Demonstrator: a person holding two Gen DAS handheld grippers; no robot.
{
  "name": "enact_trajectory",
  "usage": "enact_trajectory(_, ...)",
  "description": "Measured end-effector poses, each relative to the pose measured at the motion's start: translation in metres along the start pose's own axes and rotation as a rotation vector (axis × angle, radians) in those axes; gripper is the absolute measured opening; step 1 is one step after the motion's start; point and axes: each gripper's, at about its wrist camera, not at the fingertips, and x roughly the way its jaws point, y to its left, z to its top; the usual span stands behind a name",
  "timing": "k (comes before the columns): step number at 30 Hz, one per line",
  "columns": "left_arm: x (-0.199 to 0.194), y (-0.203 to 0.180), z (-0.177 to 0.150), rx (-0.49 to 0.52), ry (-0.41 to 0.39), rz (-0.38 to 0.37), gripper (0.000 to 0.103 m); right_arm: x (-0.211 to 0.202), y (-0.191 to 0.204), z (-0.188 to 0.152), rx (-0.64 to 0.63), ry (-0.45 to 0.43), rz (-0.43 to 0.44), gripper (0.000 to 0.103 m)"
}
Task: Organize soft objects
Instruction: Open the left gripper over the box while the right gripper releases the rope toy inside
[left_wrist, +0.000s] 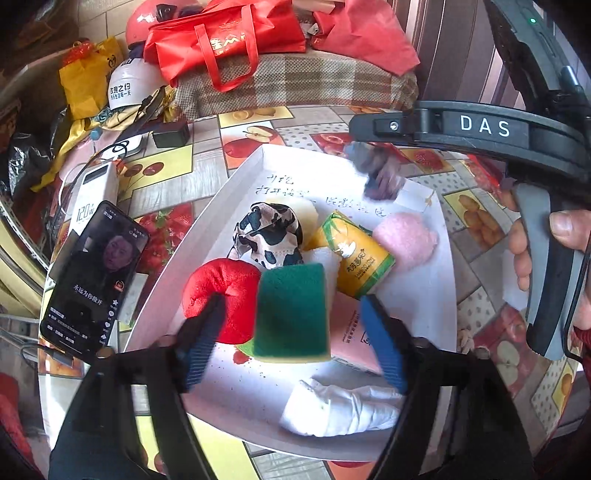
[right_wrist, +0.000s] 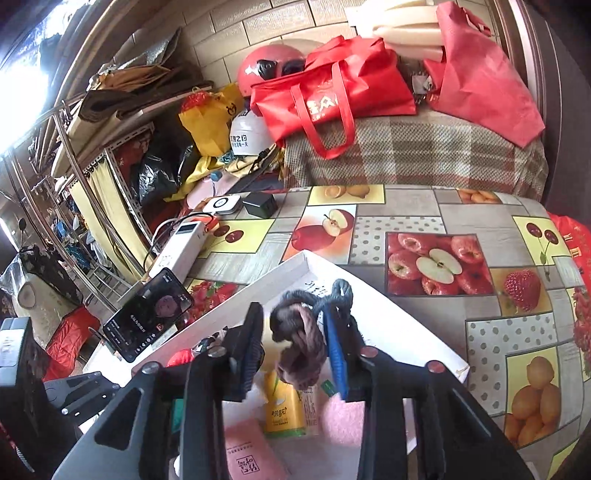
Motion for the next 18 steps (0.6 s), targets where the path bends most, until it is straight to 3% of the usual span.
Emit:
enact_trajectory(1,0.001,0.000,-0.001,0.000,0.002,0.019,0.101,0.005,0.000,-0.001,0.008,0.016,0.002,0.091)
enact_trajectory(2,0.003,0.001,-0.002,-0.002,0.008,0.041,0.103,0.009,0.000,-0.003,0.011,0.033,-0.003,0.103)
enact_trajectory(18,-0.002,-0.004,-0.013,-0.015,0.032,0.051,0.103,-0.012,0.011,-0.016,0.015,0.006,-0.042,0.103)
